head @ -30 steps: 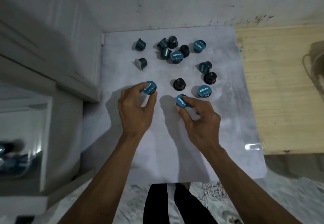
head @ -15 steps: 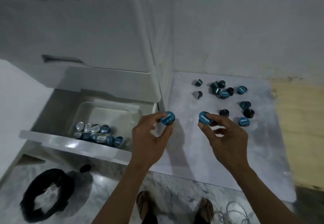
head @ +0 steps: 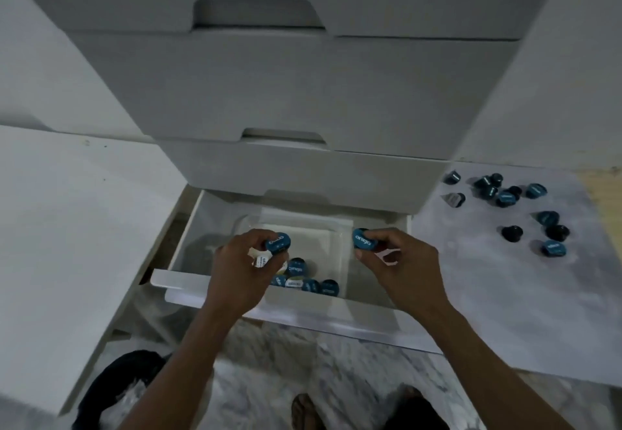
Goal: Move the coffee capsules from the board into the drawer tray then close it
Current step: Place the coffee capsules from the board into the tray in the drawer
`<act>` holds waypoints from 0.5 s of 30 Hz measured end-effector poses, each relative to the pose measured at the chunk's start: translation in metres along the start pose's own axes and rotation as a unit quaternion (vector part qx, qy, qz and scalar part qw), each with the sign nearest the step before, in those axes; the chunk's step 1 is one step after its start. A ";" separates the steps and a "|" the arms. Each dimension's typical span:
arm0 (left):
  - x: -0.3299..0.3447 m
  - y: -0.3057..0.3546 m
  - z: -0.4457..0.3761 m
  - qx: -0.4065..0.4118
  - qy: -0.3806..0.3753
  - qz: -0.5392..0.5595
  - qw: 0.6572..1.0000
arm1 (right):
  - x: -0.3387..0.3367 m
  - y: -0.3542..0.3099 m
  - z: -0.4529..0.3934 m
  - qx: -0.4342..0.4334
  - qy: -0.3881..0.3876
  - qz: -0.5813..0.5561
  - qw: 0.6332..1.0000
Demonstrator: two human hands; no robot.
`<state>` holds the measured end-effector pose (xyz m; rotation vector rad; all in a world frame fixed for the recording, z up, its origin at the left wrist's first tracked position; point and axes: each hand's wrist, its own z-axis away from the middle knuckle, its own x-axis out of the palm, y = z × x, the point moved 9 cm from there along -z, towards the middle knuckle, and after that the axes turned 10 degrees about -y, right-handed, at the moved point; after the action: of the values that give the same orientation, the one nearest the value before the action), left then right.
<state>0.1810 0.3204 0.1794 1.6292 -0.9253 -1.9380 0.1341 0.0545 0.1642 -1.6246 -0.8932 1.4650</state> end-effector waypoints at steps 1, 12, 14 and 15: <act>0.001 -0.006 -0.007 0.001 -0.015 -0.002 1.000 | 0.010 -0.002 -0.005 0.002 -0.011 0.014 1.000; 0.076 -0.036 -0.082 -0.001 -0.175 -0.082 0.981 | 0.088 0.048 -0.055 0.071 -0.202 0.187 0.959; 0.089 -0.041 -0.090 -0.007 -0.197 -0.098 0.976 | 0.098 0.056 -0.059 0.081 -0.231 0.206 0.947; 0.095 -0.045 -0.094 -0.013 -0.207 -0.102 0.973 | 0.101 0.060 -0.061 0.085 -0.240 0.213 0.943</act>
<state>0.2567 0.2639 0.0746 1.3724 -0.9026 -2.4820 0.2051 0.1107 0.0673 -1.4064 -0.6585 2.2411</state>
